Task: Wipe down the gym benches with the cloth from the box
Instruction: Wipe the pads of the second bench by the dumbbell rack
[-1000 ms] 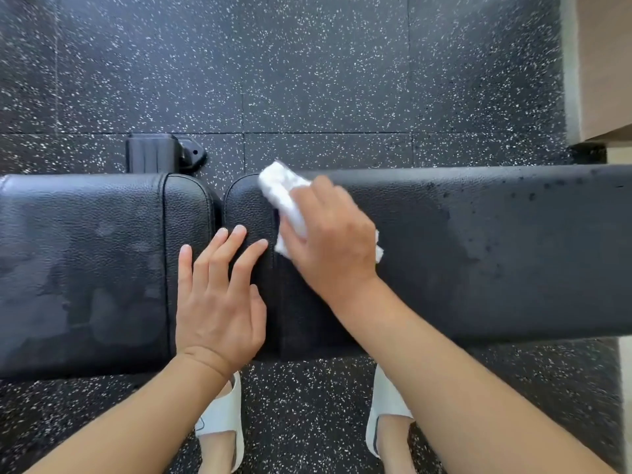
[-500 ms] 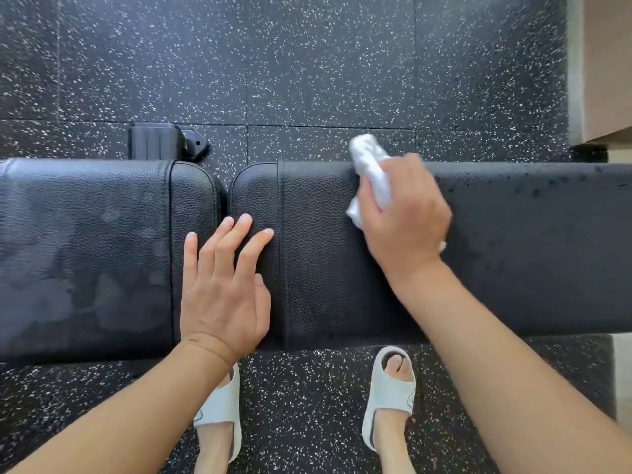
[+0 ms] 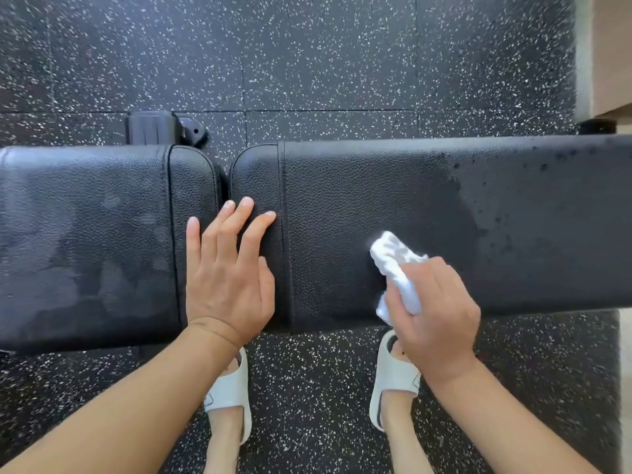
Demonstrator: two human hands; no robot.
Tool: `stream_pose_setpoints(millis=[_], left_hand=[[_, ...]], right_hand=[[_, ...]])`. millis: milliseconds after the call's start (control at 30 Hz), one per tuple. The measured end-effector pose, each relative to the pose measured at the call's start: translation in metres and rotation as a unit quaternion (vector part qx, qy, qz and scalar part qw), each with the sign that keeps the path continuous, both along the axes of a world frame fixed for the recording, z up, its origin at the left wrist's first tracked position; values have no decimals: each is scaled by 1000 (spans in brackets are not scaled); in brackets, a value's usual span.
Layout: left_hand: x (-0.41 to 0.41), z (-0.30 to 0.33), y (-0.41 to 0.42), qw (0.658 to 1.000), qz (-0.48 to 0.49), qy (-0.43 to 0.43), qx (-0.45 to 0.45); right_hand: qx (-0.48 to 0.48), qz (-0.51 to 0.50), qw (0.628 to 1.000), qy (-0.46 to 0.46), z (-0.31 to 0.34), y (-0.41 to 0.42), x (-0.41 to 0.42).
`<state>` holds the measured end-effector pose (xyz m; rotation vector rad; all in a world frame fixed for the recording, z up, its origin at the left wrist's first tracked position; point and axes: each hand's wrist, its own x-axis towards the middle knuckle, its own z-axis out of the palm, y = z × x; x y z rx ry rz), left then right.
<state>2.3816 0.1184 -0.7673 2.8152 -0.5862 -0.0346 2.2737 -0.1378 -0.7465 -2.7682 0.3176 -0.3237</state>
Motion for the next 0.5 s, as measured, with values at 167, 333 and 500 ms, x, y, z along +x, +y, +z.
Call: stream_pose_setpoints(millis=[167,333,500], left_hand=[[1,4,-2,1000,3,6,0],[0,6,-3,1000,5,9,-4],[-1,7,-5,1000,2,1,4]], right_hand=[[45,19,999,-6,-6,124,20],[34,56,997,-51,-10,114,16],[-15,-188,979,-71,-12,-14,-1]])
